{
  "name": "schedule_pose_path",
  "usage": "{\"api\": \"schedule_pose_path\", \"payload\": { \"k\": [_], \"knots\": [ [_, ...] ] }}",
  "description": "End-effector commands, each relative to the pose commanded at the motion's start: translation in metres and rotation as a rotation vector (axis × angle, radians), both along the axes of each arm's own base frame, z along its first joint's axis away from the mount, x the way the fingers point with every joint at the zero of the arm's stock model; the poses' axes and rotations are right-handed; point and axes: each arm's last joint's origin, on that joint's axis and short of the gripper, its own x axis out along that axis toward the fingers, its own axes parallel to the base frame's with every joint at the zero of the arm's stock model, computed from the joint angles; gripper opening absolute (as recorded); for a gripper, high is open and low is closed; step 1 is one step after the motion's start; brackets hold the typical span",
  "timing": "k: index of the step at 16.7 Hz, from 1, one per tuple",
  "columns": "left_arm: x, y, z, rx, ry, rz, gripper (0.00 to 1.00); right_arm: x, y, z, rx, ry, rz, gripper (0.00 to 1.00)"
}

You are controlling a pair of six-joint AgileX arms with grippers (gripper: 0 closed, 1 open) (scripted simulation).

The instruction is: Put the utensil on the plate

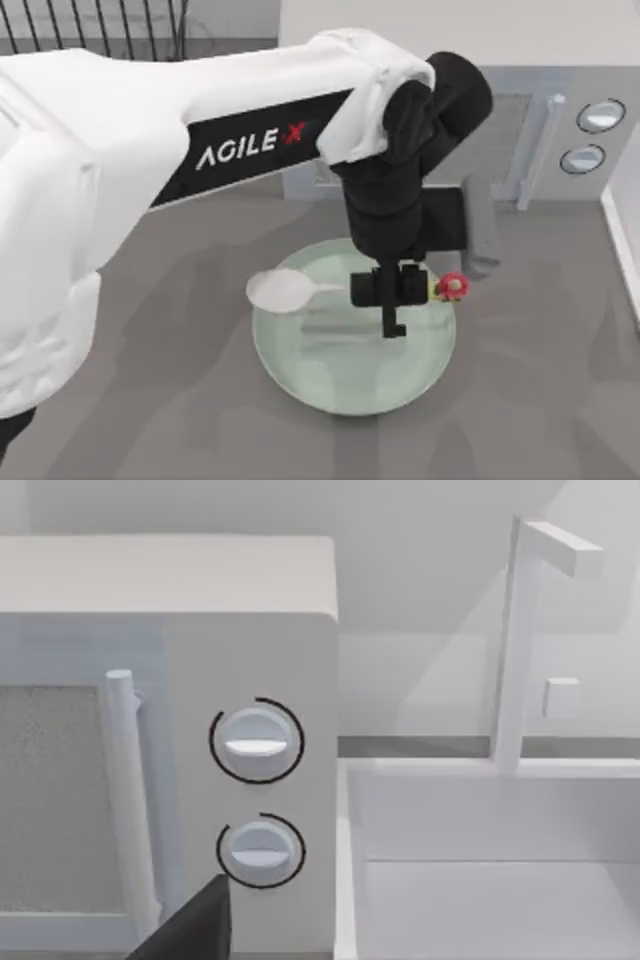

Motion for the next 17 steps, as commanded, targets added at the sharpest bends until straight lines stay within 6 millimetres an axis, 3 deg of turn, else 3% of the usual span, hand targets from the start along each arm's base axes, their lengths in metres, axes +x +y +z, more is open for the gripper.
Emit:
{"api": "schedule_pose_path", "payload": {
  "k": [5,10,17],
  "knots": [
    [0.003,0.009,-0.032,0.077,0.065,0.034,0.00,0.000,0.000,0.000,0.000,0.000,0.000,1.00],
    [0.003,0.009,-0.035,0.083,0.072,0.035,0.00,0.000,0.000,0.000,0.000,0.000,0.000,1.00],
    [0.003,0.009,-0.035,0.083,0.072,0.035,0.53,0.000,0.000,0.000,0.000,0.000,0.000,1.00]
  ]
}}
